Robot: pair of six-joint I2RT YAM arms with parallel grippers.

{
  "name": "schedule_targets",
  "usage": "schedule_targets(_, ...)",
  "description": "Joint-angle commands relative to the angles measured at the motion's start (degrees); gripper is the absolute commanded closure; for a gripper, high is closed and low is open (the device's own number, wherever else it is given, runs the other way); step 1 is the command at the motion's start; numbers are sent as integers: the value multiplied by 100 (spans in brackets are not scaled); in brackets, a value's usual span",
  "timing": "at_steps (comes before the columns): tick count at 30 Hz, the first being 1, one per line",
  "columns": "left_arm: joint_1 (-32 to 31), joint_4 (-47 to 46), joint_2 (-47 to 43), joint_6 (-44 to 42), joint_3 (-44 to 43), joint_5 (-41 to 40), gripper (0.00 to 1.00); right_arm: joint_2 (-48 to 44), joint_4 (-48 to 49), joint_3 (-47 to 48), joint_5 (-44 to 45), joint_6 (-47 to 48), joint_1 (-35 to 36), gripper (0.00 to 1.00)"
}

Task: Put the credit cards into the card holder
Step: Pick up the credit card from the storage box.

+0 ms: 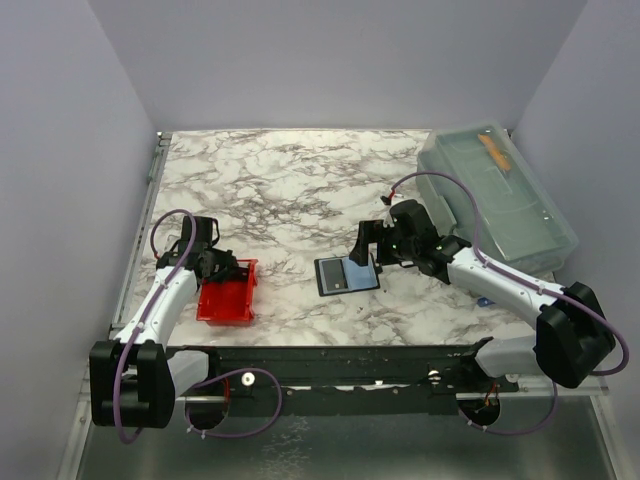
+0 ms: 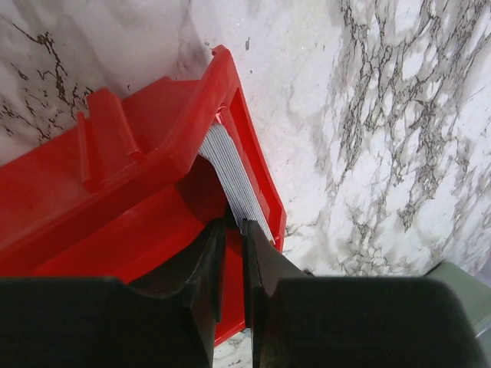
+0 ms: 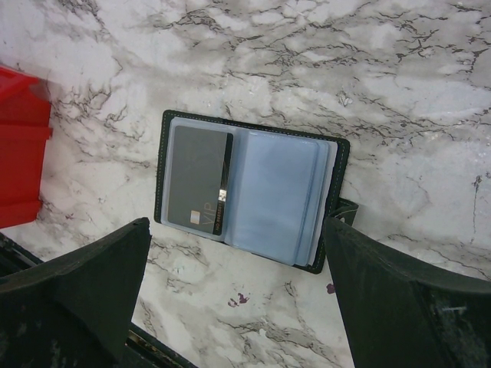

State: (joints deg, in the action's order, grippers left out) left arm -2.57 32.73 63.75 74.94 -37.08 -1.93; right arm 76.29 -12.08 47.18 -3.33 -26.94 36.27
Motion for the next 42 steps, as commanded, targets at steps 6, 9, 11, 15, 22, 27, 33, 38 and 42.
schedule_targets(6,30,160,-108,4,-6,-58,85,74,29,58,-120,36,-6,3)
schedule_targets(9,29,269,-137,10,-48,-53,88,96,55,60,-156,38,-6,3)
schedule_targets(11,28,295,-171,20,-65,-53,89,129,41,73,-167,45,-6,3)
schedule_targets(15,28,425,-213,21,-158,-44,89,154,21,95,-183,65,-7,3)
schedule_targets(22,28,751,-218,73,-375,73,100,219,8,139,-254,64,-6,3)
schedule_targets(27,28,1201,-195,200,-687,58,100,240,17,157,-291,56,-6,3)
schedule_targets(33,28,2124,-12,343,-1238,-182,100,302,-31,238,-333,66,-6,3)
schedule_targets(38,28,2462,-37,169,-1656,-230,100,352,-117,345,-366,92,-6,3)
schedule_targets(42,2,2397,-46,-523,-2269,-162,100,364,-293,463,-353,158,-6,3)
